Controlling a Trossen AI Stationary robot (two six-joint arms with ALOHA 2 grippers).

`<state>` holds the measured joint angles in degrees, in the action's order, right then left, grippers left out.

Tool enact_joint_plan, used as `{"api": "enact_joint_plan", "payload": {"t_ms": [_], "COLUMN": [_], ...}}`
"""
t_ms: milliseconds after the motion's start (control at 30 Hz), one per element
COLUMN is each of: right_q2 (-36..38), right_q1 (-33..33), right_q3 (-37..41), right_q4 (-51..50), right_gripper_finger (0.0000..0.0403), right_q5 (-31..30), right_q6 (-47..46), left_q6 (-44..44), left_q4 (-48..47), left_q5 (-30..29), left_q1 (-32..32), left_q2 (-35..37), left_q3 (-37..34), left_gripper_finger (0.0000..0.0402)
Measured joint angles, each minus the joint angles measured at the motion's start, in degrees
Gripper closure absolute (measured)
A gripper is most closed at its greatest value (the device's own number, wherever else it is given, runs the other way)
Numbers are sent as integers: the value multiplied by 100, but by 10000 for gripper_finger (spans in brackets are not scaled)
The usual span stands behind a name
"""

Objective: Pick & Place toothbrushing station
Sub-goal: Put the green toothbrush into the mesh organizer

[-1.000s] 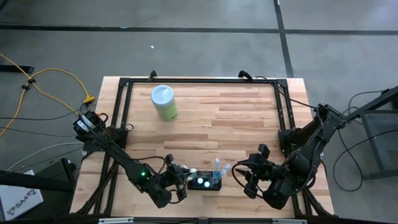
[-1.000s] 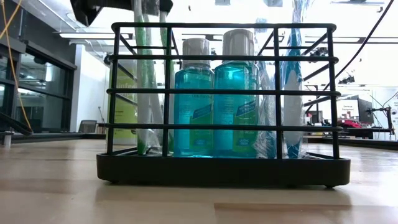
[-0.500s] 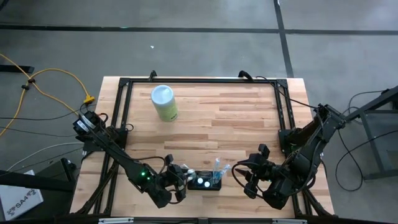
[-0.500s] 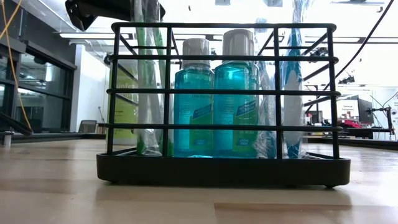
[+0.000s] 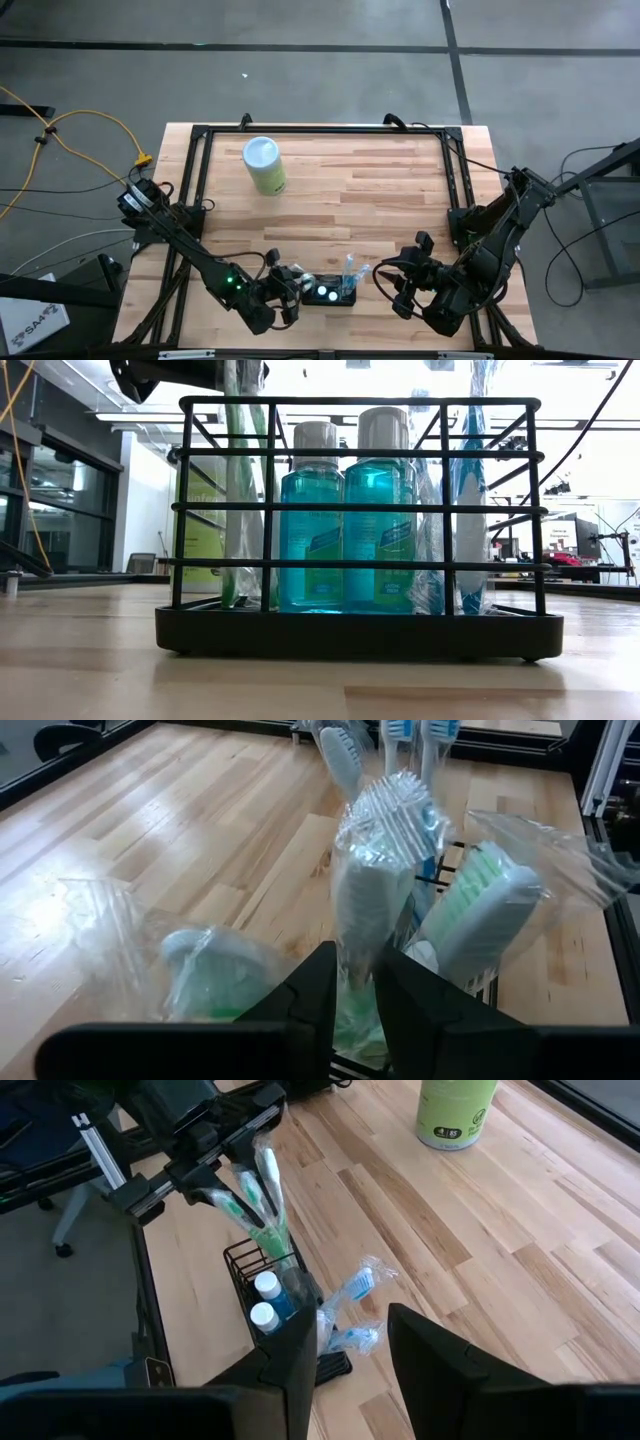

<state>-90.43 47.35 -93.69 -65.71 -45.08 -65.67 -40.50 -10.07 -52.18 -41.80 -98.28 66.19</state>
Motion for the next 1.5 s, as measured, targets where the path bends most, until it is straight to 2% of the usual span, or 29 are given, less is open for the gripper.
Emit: {"api": "enact_joint_plan", "payload": {"t_ms": [1133, 1500], "right_q2": [0, 0], "right_q1": [1, 2], "right_q3": [1, 0], "right_q4": [42, 39], "right_gripper_finger": [286, 286], "right_q5": [5, 7], "right_q6": [-2, -2], "left_q6": [622, 645], "left_q4": [-131, -160], "left_q5": [-146, -497], "left_q1": [-244, -464], "left_q2": [65, 87], "left_q3": [0, 0], "left_gripper_finger": [334, 334]}}
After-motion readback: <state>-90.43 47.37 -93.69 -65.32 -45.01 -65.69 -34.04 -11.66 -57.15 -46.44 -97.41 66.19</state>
